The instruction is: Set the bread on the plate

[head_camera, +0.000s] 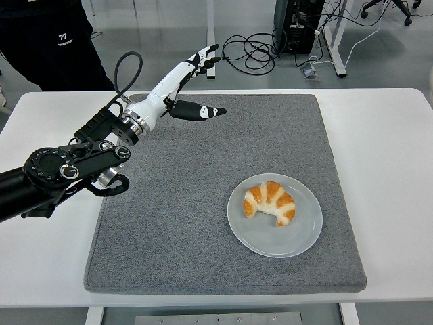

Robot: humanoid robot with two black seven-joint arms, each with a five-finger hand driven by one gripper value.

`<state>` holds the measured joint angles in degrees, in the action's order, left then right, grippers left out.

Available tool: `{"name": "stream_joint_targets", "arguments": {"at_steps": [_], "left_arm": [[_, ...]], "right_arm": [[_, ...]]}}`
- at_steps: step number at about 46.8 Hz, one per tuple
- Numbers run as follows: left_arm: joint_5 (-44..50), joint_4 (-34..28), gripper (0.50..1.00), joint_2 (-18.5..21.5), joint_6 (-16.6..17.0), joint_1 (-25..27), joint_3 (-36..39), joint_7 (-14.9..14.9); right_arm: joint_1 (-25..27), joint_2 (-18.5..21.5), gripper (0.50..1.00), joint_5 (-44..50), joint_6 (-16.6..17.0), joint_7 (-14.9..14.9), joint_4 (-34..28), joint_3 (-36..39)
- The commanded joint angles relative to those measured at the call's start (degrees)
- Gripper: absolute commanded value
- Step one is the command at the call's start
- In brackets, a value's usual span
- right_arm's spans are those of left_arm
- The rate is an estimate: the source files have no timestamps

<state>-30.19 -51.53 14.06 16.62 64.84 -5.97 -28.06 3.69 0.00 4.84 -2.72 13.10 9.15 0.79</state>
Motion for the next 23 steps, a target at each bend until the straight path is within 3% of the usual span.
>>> {"name": "stream_joint_targets", "arguments": {"at_steps": [1,14,23], "left_arm": [[3.3,2.1,0.949,0.4,-3.5,-0.3,-2.8,0.3],[15.9,11.2,0.949,0.5,-18.5,-0.9,-10.6,0.4],[21.3,13.3,0.949,0.9,-25.4,-3.3,-14.9,0.4]], "right_arm": [[0.1,0.0,1.0,0.0,0.0,0.0,0.0,0.0],[0.0,0.0,1.0,0.0,0.0,0.0,0.0,0.0],[0.0,0.0,1.0,0.0,0.0,0.0,0.0,0.0]]}}
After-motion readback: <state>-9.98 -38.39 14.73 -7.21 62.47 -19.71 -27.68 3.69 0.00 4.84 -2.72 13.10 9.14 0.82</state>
